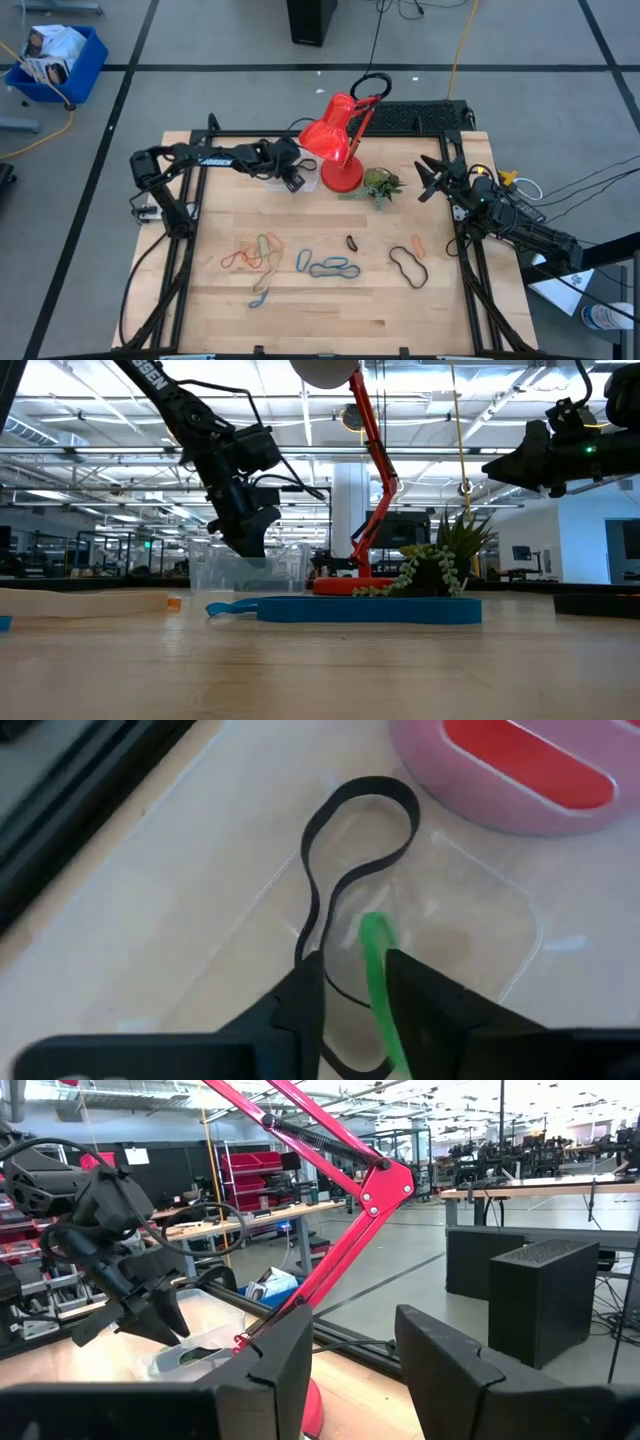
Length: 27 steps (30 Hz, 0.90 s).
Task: Pick and place rubber bands into bin
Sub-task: Put the top green rubber band into the transparent bin, then put the middle orange rubber band into the transparent bin
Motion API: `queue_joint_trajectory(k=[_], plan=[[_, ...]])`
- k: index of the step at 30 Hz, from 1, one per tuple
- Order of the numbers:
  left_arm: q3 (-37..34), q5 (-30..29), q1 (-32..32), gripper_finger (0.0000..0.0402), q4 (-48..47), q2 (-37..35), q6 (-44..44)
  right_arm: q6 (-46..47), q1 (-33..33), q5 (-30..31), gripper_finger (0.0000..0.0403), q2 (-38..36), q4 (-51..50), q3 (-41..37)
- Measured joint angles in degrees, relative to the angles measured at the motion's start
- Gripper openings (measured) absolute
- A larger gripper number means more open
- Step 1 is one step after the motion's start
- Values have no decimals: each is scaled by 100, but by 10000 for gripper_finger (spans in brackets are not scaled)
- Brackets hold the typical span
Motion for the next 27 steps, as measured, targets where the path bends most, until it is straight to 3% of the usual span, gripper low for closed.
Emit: queue_joint_trajectory(k=[7, 13, 18, 27], plan=[[-4, -153, -104, 157, 20, -500, 494, 0, 0, 4, 141, 0, -1, 0], [-4, 329, -279, 159, -141, -1263, 546, 0, 0, 4, 141, 1, -1, 0], [-2, 821, -660, 159, -629, -1807, 1213, 0, 0, 0, 141, 1, -4, 0], [-2, 822, -1450, 159, -1509, -2288, 1256, -22, 0, 0, 141, 19, -22, 0]])
